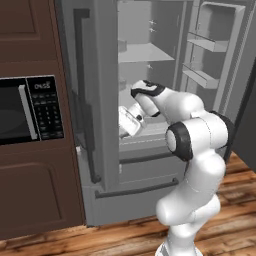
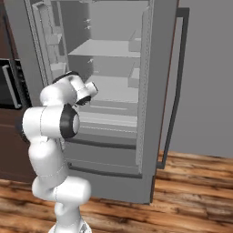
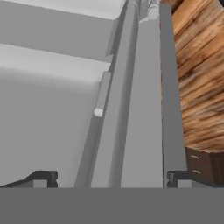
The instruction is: Place one of the steaks on the plate and the other in the bowl. Then place the bowl in the fridge.
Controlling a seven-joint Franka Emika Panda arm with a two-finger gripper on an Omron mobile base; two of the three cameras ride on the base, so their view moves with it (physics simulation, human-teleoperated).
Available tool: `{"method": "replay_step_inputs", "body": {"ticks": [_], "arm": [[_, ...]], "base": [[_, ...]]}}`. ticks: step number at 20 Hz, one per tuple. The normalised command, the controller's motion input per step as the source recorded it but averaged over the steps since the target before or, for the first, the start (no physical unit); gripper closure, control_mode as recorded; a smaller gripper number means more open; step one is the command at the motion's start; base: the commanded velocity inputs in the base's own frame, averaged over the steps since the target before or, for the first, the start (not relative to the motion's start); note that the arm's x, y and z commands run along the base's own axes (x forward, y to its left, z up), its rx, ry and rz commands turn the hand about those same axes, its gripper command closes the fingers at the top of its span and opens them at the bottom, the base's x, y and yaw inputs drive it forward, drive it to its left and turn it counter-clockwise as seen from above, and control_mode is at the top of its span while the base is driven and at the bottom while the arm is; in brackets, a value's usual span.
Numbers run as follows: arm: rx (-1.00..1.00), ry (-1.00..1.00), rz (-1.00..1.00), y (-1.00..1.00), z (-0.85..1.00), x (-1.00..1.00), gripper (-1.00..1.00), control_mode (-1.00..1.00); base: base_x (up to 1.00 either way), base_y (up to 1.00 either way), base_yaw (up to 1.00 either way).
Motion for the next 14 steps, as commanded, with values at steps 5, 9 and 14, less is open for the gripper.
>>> {"method": "replay_step_inputs", "body": {"ticks": [5, 9, 14], "arm": [[-0.04, 0.00, -0.44, 1.00, 0.00, -0.42, -1.00, -1.00], [-0.08, 0.00, -0.32, 0.91, 0.00, 0.01, -1.00, -1.00], [-0.16, 0.12, -0.10, 0.14, 0.00, 0.00, -1.00, -1.00]], "base": [[0.00, 0.00, 0.00], [0.00, 0.00, 0.00], [0.00, 0.00, 0.00]]}}
